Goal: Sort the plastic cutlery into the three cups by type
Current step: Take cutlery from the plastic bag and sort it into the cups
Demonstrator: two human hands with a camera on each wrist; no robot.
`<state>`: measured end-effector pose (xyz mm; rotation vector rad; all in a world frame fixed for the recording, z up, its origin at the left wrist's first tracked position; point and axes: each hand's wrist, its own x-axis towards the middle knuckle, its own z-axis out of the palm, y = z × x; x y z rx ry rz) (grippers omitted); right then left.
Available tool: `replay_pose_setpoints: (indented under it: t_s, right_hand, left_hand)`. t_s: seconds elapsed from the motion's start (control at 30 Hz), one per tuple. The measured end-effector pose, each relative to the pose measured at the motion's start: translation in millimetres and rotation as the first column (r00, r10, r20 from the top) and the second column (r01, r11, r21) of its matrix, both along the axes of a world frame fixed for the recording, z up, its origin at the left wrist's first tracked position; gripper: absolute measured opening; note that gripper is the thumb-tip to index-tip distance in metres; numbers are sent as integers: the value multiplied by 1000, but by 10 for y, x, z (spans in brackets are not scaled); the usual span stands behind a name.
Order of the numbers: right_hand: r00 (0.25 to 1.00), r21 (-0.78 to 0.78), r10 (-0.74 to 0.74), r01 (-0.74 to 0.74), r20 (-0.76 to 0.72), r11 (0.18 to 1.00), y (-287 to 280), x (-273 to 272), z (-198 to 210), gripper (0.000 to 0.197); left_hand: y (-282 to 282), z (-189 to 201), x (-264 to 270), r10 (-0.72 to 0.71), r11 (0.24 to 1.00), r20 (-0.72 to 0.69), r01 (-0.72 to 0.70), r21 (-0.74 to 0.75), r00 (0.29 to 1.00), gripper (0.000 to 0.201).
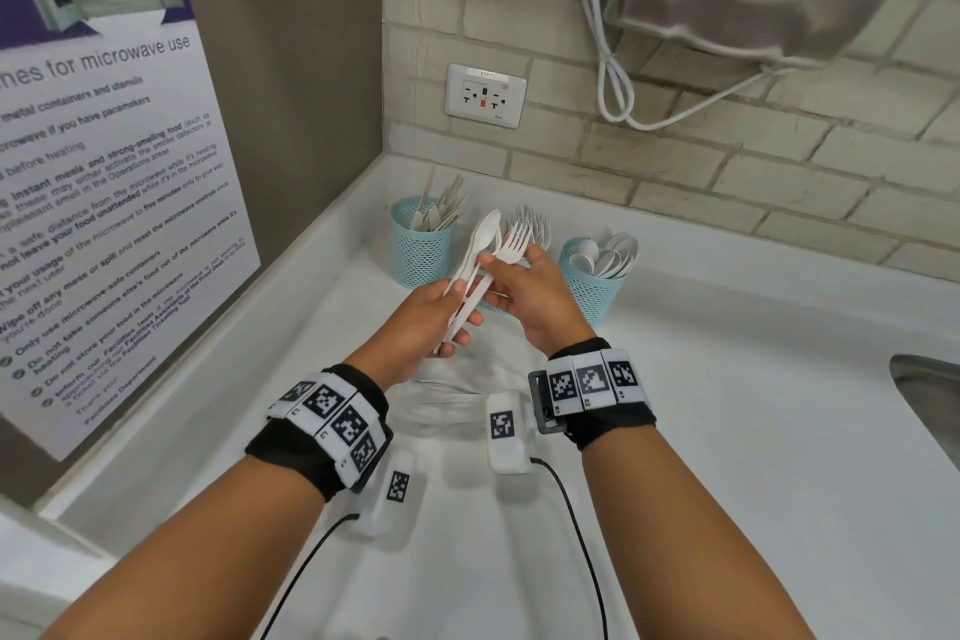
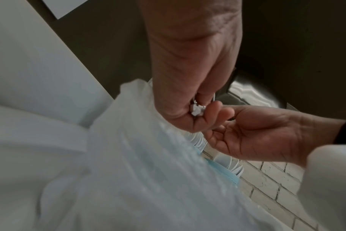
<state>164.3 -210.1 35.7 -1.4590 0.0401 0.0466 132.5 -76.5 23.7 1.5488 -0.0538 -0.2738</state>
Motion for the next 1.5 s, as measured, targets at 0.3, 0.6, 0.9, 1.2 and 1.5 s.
replay_pose_setpoints:
  t_s: [0.3, 0.6, 0.9, 1.2, 1.5]
  right_hand:
    - [999, 8, 21, -21, -28, 1000, -18, -4, 18, 22]
    - [999, 26, -5, 6, -47, 1000, 1, -10, -22, 24]
    - [988, 16, -72, 75, -133, 997, -3, 10, -6, 14]
    - [991, -145, -132, 132, 8, 981, -141, 106, 176, 23]
    - [822, -350, -283, 486, 494, 801, -250, 475, 662, 32]
  left_hand:
    - [10, -3, -14, 19, 999, 11, -20, 34, 1000, 22]
    - [24, -63, -16, 18, 998, 32, -20, 63, 999, 24]
    - [55, -97, 18, 95, 975, 181, -128, 180, 979, 24]
    - [83, -140, 50, 124, 968, 206, -164, 189, 971, 27]
    - [171, -122, 121, 253, 963, 102, -260, 64, 962, 29]
